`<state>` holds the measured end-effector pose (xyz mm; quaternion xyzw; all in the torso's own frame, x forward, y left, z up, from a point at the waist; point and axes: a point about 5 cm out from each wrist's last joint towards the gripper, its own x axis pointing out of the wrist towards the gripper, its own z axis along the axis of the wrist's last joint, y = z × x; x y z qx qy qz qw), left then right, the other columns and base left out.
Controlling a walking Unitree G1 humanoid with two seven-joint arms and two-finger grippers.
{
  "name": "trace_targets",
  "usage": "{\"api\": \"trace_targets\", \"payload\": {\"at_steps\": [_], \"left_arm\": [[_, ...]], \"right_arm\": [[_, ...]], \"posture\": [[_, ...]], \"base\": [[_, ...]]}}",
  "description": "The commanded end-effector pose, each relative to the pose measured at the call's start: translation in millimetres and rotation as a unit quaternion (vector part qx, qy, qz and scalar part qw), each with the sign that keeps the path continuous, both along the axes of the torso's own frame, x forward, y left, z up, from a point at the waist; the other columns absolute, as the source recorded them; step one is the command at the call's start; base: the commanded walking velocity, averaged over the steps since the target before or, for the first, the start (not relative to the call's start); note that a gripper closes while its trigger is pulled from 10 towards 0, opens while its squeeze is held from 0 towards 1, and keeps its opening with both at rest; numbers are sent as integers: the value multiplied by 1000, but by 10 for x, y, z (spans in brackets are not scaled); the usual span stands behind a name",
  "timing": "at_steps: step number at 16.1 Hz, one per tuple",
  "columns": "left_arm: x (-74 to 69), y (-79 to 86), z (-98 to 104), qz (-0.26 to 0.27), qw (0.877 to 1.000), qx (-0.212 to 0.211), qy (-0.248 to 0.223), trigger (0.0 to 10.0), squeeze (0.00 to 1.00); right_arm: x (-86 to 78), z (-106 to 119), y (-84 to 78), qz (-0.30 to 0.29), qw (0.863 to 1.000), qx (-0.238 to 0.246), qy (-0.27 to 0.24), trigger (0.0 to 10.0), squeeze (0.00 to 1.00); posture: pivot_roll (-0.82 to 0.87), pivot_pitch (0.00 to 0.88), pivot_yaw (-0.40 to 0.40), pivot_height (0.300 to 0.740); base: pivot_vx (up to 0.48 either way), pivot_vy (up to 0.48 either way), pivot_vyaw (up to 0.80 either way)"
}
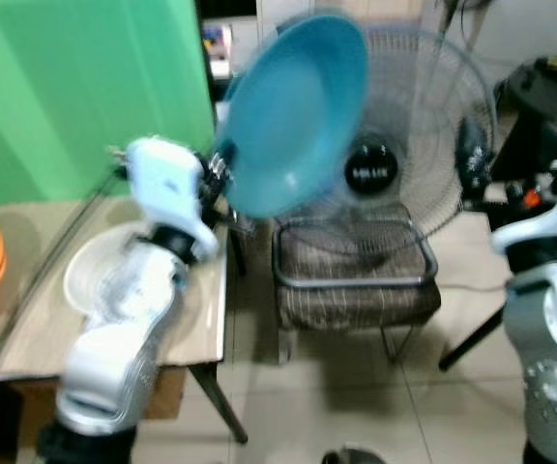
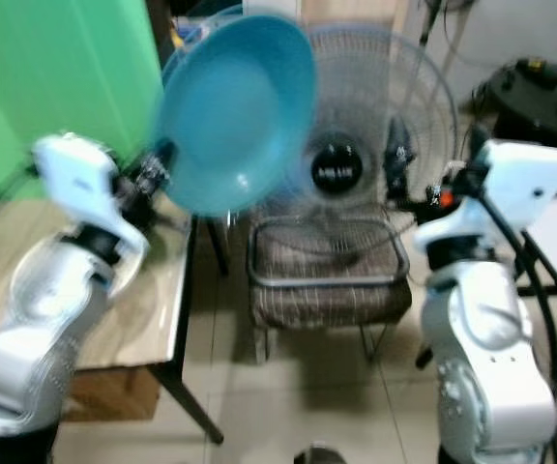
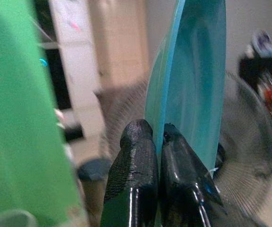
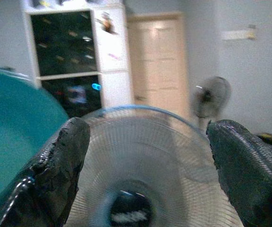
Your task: Setting the table
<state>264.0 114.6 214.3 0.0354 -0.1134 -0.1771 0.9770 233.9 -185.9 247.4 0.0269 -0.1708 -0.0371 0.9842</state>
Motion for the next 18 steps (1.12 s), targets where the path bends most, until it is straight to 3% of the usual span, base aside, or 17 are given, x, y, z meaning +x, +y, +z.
{"api": "trace_targets", "payload": {"at_steps": [1, 6, 10, 16, 18], "left_arm": [[-12, 70, 58, 18, 999, 20, -28, 10000, 0], [-109, 142, -30, 37, 999, 22, -19, 10000, 0], [-127, 154, -32, 52, 998, 33, -28, 10000, 0], [-127, 194, -35, 62, 997, 46, -29, 10000, 0], [-86, 214, -81, 61, 998, 34, -3, 10000, 0]], "right_arm": [[-15, -18, -8, -6, 1000, -9, 9, 10000, 0], [17, -186, -46, -15, 998, -48, 44, 10000, 0], [28, -266, 32, 15, 997, -42, 64, 10000, 0], [45, -399, 88, 11, 995, -18, 95, 10000, 0], [11, -476, 115, 6, 993, -16, 113, 10000, 0]], "posture": [[-140, 0, 63, 740], [-116, 0, 43, 740], [-103, 0, 38, 740], [-91, 0, 43, 740], [-100, 0, 52, 740]], "base": [[0, 0, 0], [0, 0, -160], [0, 0, -800], [0, -337, 0], [0, 240, -800]]}}
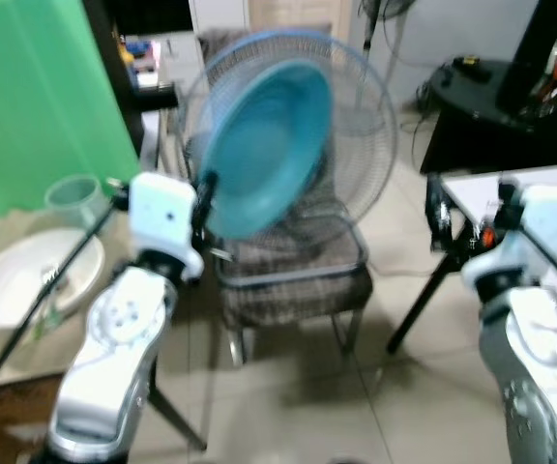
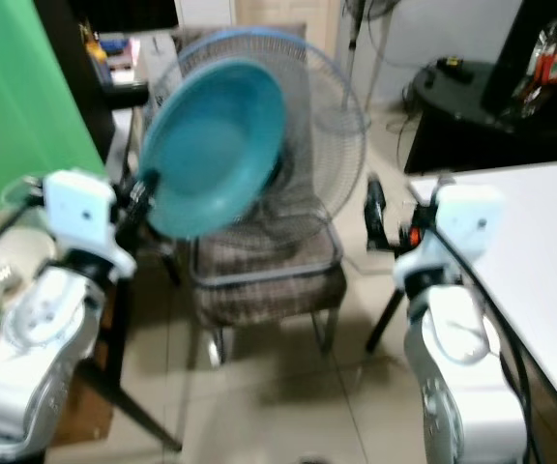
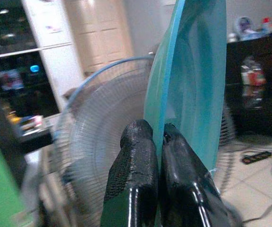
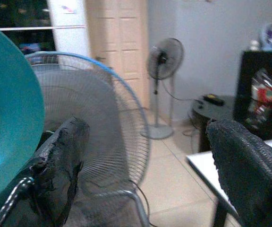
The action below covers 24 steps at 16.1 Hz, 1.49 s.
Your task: Setting the table
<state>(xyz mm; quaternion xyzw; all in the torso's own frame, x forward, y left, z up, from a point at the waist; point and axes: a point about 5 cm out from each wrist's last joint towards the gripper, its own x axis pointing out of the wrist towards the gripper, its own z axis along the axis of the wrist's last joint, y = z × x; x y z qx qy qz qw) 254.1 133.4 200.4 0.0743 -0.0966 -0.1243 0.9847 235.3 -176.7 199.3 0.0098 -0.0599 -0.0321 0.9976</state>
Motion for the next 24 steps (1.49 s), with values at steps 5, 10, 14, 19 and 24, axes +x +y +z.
{"api": "trace_targets", "payload": {"at_steps": [5, 10, 14, 19, 24], "left_arm": [[55, 61, -9, 20, 1000, 10, 0, 10000, 0], [62, 115, -105, 25, 999, 12, 28, 10000, 0], [56, 129, -121, 29, 999, 33, 25, 10000, 0], [40, 107, -196, 15, 998, 11, 52, 10000, 0], [48, 27, -218, -15, 997, 8, 74, 10000, 0]], "right_arm": [[-29, -81, -29, -33, 999, -24, 35, 10000, 0], [-2, -95, -22, -39, 998, -35, 41, 10000, 0], [10, -97, 4, -32, 998, -39, 45, 10000, 0], [6, -121, -11, -31, 998, -31, 53, 10000, 0], [-1, -144, -10, -39, 997, -20, 58, 10000, 0]], "posture": [[-111, 0, 54, 740], [-101, 0, 48, 740], [-96, 0, 39, 740], [-98, 0, 34, 740], [-104, 0, 49, 740]], "base": [[0, 384, -800], [0, 96, -800], [0, 120, -800], [0, 288, -746], [0, 131, -800]]}}
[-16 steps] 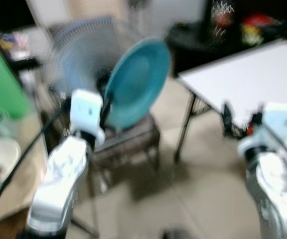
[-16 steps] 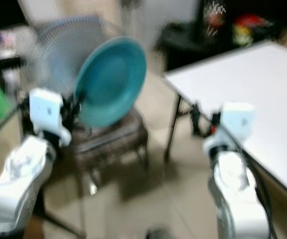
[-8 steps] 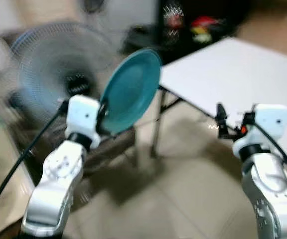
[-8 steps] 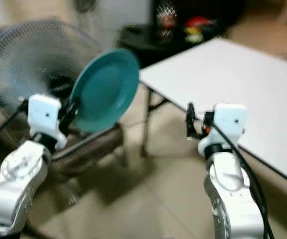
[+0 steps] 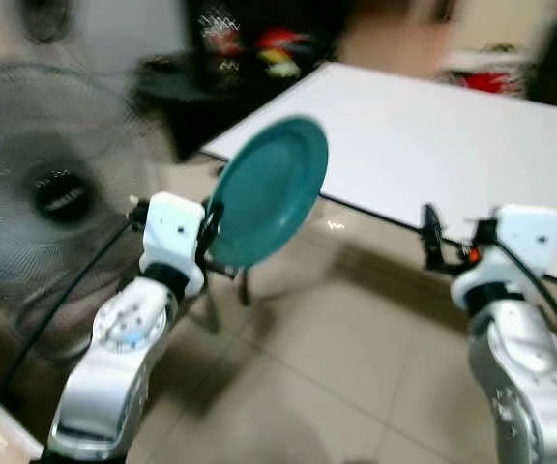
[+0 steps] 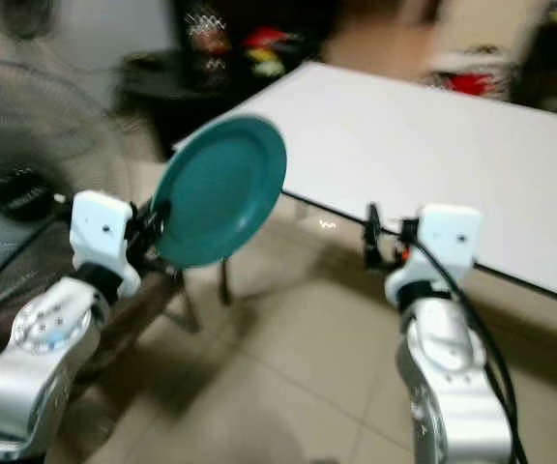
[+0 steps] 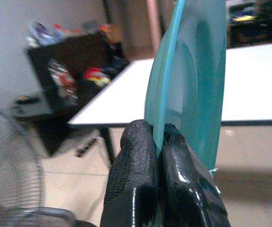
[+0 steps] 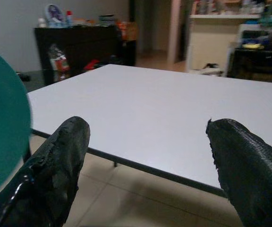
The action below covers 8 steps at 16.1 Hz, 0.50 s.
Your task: Setting the table
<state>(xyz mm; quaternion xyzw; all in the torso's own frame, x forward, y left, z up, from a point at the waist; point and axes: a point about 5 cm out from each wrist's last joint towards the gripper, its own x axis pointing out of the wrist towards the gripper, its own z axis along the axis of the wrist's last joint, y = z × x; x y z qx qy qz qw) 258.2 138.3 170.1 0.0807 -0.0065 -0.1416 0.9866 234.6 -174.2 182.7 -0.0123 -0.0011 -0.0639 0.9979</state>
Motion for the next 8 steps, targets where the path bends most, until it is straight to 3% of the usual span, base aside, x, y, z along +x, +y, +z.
{"api": "trace_targets", "payload": {"at_steps": [1, 3, 5, 6, 8], "left_arm": [[22, -9, 92, -4, 1000, -6, -21, 10000, 0], [20, -12, 112, -8, 999, -3, -33, 10000, 0], [28, -7, 114, 2, 999, 23, -39, 10000, 0], [32, 14, 76, 15, 1000, 2, -14, 10000, 0], [-5, 65, -19, 14, 1000, 7, 7, 10000, 0]], "right_arm": [[1, 19, -34, -7, 1000, 0, -1, 10000, 0], [-3, 17, -36, -9, 1000, 1, -1, 10000, 0], [-5, 10, -36, -10, 1000, 2, 0, 10000, 0], [-3, 8, -33, -10, 1000, 3, 1, 10000, 0], [40, -7, -30, -4, 1000, 2, 3, 10000, 0]], "posture": [[-108, 0, 54, 740], [-108, 0, 57, 740], [-107, 0, 57, 740], [-106, 0, 58, 740], [-98, 0, 58, 740]], "base": [[0, 480, -800], [0, 480, -800], [0, -480, -800], [0, 0, -800], [0, 0, -278]]}}
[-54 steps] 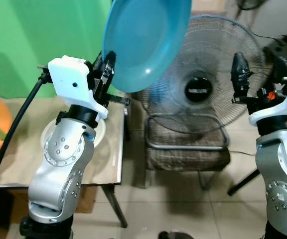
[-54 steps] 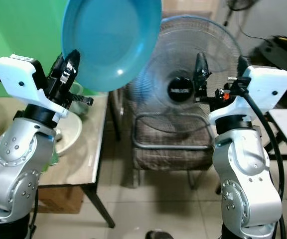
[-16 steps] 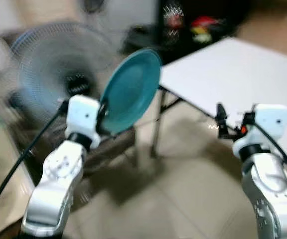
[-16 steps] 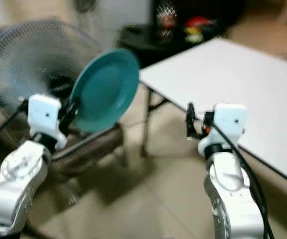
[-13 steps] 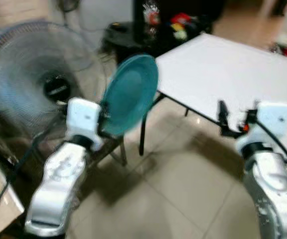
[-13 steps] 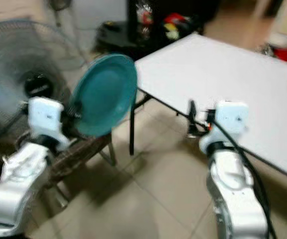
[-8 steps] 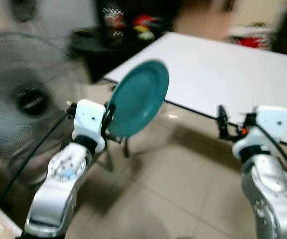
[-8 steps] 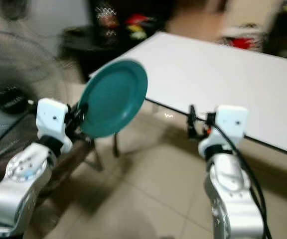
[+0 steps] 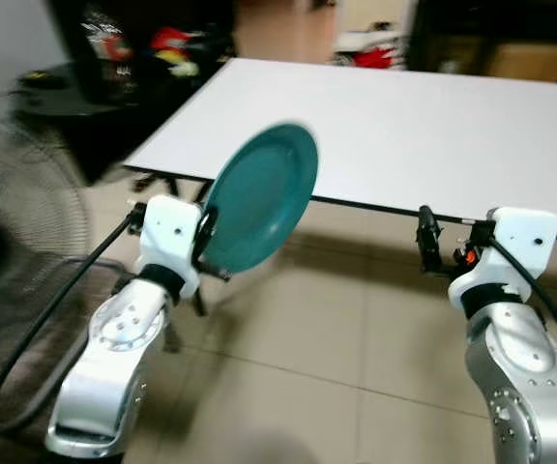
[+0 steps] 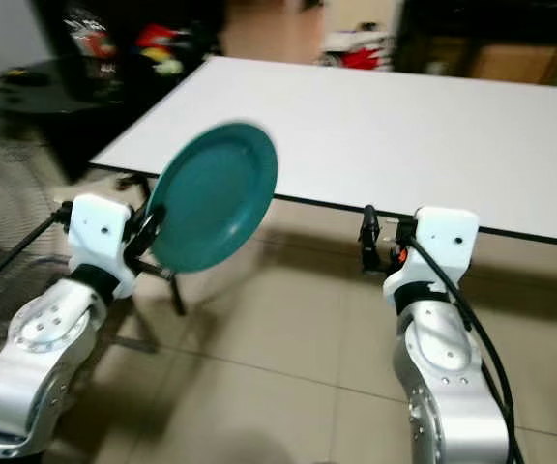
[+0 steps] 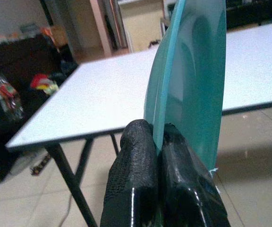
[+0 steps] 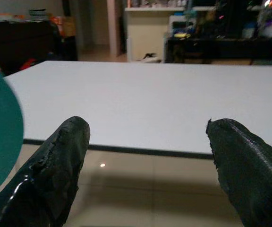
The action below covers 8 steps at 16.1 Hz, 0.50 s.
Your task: Setting the table
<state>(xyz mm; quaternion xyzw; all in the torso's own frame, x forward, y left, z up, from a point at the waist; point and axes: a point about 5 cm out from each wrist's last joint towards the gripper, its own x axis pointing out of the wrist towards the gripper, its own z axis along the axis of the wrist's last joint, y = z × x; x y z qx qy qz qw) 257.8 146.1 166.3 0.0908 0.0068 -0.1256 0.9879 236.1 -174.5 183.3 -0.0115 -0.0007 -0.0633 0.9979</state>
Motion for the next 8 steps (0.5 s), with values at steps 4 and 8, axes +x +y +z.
{"api": "trace_targets", "payload": {"at_steps": [4, 8], "left_arm": [[6, 141, -32, 50, 997, -67, 2, 10000, 0], [-12, 199, -24, 69, 995, -75, -9, 10000, 0]], "right_arm": [[128, -104, 68, 63, 998, -7, 22, 10000, 0], [233, -184, 148, 110, 990, -86, 20, 10000, 0]], "posture": [[-87, 0, 54, 740], [-67, 0, 32, 740]], "base": [[0, 0, 0], [249, 0, 0]]}}
